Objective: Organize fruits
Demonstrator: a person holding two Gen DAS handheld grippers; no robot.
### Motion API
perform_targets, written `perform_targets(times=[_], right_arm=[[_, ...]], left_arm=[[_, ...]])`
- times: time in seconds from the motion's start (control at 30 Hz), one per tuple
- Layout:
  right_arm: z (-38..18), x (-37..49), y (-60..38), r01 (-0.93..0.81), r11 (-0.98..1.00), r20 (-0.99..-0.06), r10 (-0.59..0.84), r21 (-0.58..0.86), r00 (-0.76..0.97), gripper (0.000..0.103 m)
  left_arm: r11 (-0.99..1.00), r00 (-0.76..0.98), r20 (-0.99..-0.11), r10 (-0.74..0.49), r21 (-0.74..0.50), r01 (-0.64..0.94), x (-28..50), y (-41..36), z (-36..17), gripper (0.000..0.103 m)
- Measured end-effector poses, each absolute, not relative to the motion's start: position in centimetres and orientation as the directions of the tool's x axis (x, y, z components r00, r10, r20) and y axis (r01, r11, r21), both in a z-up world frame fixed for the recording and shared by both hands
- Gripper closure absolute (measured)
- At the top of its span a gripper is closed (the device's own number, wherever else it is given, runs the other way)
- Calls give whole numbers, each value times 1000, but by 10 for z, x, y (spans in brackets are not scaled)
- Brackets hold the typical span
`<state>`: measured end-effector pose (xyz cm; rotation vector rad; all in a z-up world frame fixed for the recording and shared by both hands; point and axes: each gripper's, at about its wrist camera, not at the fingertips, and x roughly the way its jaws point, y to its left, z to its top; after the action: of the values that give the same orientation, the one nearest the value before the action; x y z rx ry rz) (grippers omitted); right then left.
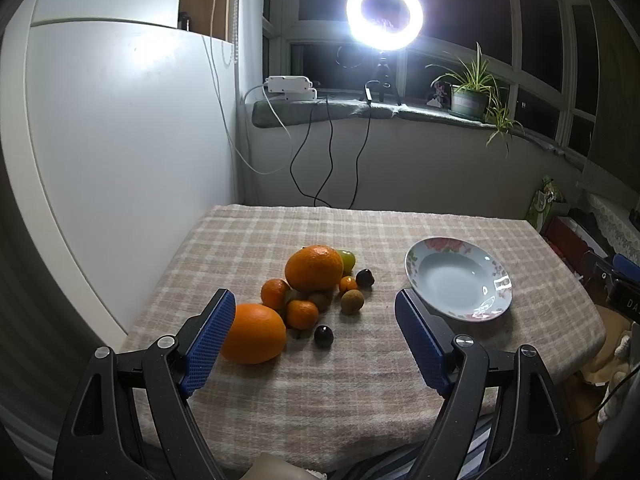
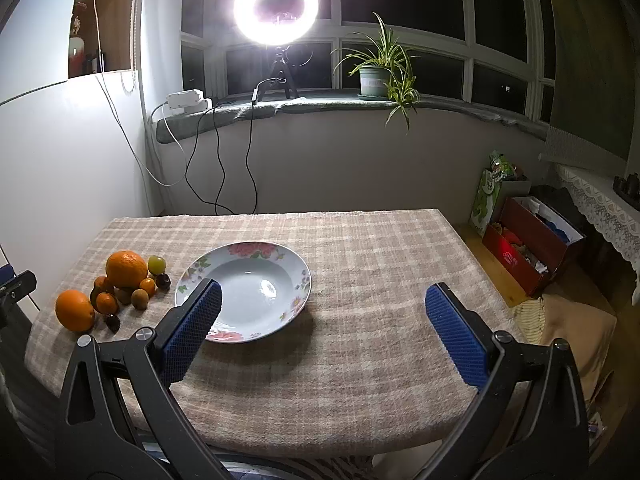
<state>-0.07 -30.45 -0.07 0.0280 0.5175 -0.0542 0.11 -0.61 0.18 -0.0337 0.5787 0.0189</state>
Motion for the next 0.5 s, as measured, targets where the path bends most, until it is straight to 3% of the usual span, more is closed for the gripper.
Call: perform_targets(times=[0.5], right_arm=[[-1, -1, -303, 51, 999, -497, -37, 15, 867, 0]], left_arm=[[999, 837, -547, 8, -29, -28, 2, -7, -2, 21]])
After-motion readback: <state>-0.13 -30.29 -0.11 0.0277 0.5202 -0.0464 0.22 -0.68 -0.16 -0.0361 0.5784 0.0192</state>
